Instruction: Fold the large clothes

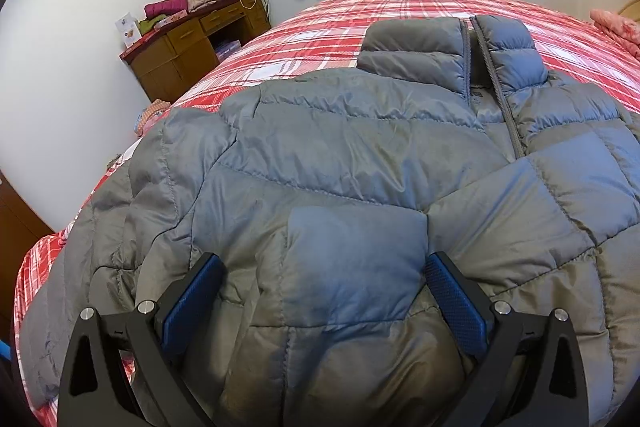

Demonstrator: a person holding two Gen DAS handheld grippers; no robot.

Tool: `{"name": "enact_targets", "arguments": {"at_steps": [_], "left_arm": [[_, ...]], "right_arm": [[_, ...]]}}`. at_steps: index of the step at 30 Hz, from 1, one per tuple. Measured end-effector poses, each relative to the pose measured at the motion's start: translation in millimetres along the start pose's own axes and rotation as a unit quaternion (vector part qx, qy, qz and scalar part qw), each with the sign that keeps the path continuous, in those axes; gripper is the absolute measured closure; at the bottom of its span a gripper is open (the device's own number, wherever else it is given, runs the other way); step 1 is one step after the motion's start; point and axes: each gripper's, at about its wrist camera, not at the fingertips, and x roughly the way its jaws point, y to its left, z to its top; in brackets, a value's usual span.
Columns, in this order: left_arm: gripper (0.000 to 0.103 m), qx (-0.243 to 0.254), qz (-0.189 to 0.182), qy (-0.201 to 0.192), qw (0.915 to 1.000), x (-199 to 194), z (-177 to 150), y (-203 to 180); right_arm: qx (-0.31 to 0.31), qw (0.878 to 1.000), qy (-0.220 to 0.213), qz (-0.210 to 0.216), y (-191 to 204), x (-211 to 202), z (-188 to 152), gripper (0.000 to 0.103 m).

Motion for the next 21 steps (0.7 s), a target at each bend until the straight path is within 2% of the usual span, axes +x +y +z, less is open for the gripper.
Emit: {"name": "enact_targets", "arguments": {"at_steps": [4,8,11,15,21], "left_arm": [[0.001,-0.001,-0.001,0.0,1.0,0,0,2],[0.001,-0.002,-0.002,0.0,1.0,0,0,2],[0.001,-0.003,-0.004,0.001,1.0,0,0,3],[0.001,-0.003,-0.004,0.001,1.0,0,0,4],[0.001,-0.003,-0.004,0.001,1.0,0,0,4]], "right_arm": [[-0.019,0.999,-0.02,0.02,18,-21,0,0.049],[-0.062,0.997,0.013,0.032,41,0,-17,0.049],[-0.054,0.998,0.031,0.031,40,18,-28,0.049],[-0.043,0.998,0.042,0.037,34,26,-27,0.049],[-0.051,0.997,0.04,0.03,41,26,-30,0.048]]}}
